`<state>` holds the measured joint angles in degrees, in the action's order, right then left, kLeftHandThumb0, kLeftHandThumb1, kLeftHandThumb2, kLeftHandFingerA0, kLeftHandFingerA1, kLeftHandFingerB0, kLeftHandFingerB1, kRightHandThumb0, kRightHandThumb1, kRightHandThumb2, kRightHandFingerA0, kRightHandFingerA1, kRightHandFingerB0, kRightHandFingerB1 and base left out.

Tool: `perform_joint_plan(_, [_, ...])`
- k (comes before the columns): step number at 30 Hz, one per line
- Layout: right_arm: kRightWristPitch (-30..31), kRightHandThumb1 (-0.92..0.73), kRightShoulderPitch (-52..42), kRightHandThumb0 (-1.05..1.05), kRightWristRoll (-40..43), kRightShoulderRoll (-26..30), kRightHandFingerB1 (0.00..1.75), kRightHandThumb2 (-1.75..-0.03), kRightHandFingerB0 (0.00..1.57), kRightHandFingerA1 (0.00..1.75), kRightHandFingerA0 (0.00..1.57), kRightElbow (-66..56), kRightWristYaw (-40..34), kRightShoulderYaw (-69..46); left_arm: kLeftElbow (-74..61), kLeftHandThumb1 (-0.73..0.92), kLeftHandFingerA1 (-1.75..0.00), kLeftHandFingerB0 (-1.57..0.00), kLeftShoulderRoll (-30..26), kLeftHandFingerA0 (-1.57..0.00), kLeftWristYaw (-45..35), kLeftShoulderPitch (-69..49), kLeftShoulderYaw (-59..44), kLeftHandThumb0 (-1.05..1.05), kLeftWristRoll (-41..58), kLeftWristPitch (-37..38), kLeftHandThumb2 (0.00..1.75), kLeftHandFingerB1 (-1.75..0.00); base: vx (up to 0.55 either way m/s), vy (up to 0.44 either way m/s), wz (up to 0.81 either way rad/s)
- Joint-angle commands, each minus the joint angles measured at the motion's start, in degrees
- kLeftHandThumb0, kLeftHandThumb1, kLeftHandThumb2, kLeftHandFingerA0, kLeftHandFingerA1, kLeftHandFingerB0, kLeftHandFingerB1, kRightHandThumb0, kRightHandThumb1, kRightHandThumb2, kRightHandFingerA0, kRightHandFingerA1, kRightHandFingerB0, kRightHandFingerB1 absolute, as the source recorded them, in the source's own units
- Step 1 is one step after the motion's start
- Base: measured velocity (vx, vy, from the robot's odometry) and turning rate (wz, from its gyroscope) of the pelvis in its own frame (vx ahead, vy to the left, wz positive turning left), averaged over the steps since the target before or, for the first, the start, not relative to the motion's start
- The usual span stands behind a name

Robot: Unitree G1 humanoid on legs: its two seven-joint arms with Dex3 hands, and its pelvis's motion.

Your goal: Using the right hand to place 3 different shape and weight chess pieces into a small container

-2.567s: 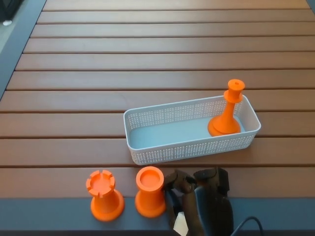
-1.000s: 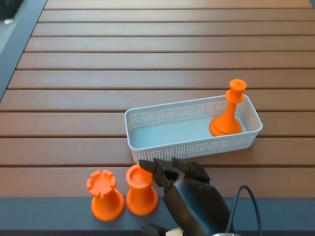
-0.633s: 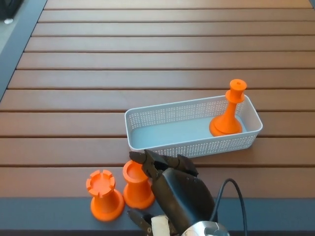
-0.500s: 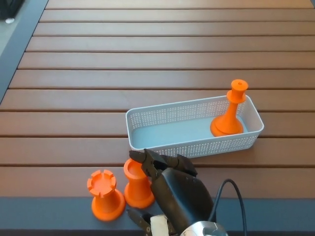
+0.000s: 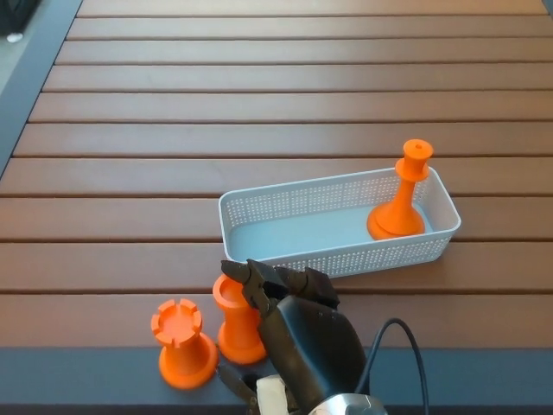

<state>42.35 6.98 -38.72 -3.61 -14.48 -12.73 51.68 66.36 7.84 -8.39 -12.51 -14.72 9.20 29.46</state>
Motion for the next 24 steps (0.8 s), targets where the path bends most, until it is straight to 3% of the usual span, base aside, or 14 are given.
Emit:
perform_joint_plan(1, [-5.1, -0.6, -4.6, -0.31, 3.8, -10.7, 0.55, -0.68, 0.22, 0.79, 0.24, 1.8, -5.4, 2.0, 0.4, 0.21, -1.34, -1.41, 0.1, -1.46, 0.4, -1.1, -0.2, -0.16, -0.2, 4.7, 1.56, -1.32, 0.0, 0.0, 0.0])
perform_joint_plan(10, [-9.8, -0.64, -3.5, -0.29, 7.0, -13.8, 0.62, -0.67, 0.25, 0.83, 0.34, 6.9, -9.7, -0.4, 0.9, 0.21, -1.34, -1.39, 0.6, -1.47, 1.3, -1.2, 0.2, -0.16, -0.9, 4.4, 1.57, -1.35, 0.0, 0.0, 0.0])
perform_joint_plan(11, [-13.3, -0.68, -1.9, -0.3, 8.9, -16.0, 0.59, -0.65, 0.28, 0.89, 0.52, 11.1, -12.0, -2.9, 1.4, 0.19, -1.31, -1.4, 0.7, -1.49, 1.4, -1.4, 0.4, -0.2, -1.4, 5.5, 1.6, -1.33, 0.0, 0.0, 0.0])
perform_joint_plan(14, [-15.2, -0.68, -1.0, -0.3, 9.9, -17.1, 0.59, -0.65, 0.28, 0.89, 0.52, 13.4, -13.3, -4.1, 1.6, 0.19, -1.31, -1.4, 0.7, -1.49, 1.5, -1.5, 0.6, -0.2, -1.6, 6.0, 1.6, -1.33, 0.0, 0.0, 0.0])
perform_joint_plan(15, [-16.2, -0.7, -0.1, -0.33, 9.9, -17.8, 0.6, -0.62, 0.28, 1.15, 0.66, 15.2, -14.7, -5.0, 1.5, 0.17, -1.31, -1.42, 0.9, -1.5, 1.3, -1.5, 0.4, -0.2, -1.2, 5.8, 1.64, -1.33, 0.0, 0.0, 0.0])
perform_joint_plan(22, [-19.7, -0.7, 2.9, -0.34, 9.5, -19.4, 0.59, -0.61, 0.29, 1.14, 0.69, 21.1, -19.3, -7.2, 1.4, 0.18, -1.31, -1.42, 0.8, -1.49, 2.4, -1.6, 0.8, -0.22, -1.6, 5.4, 1.61, -1.34, 0.0, 0.0, 0.01])
perform_joint_plan(23, [-20.2, -0.7, 4.2, -0.3, 9.0, -19.4, 0.54, -0.61, 0.34, 1.19, 0.81, 22.4, -20.3, -7.7, 1.5, 0.15, -1.29, -1.45, 0.8, -1.53, 2.3, -1.7, 0.8, -0.22, -1.5, 5.5, 1.63, -1.3, 0.0, 0.0, 0.0])
perform_joint_plan(24, [-20.5, -0.7, 5.2, -0.3, 8.6, -19.4, 0.54, -0.61, 0.34, 1.19, 0.81, 23.3, -21.0, -8.1, 1.6, 0.15, -1.29, -1.45, 0.7, -1.53, 2.2, -1.7, 0.7, -0.22, -1.5, 5.5, 1.63, -1.3, 0.0, 0.0, 0.0])
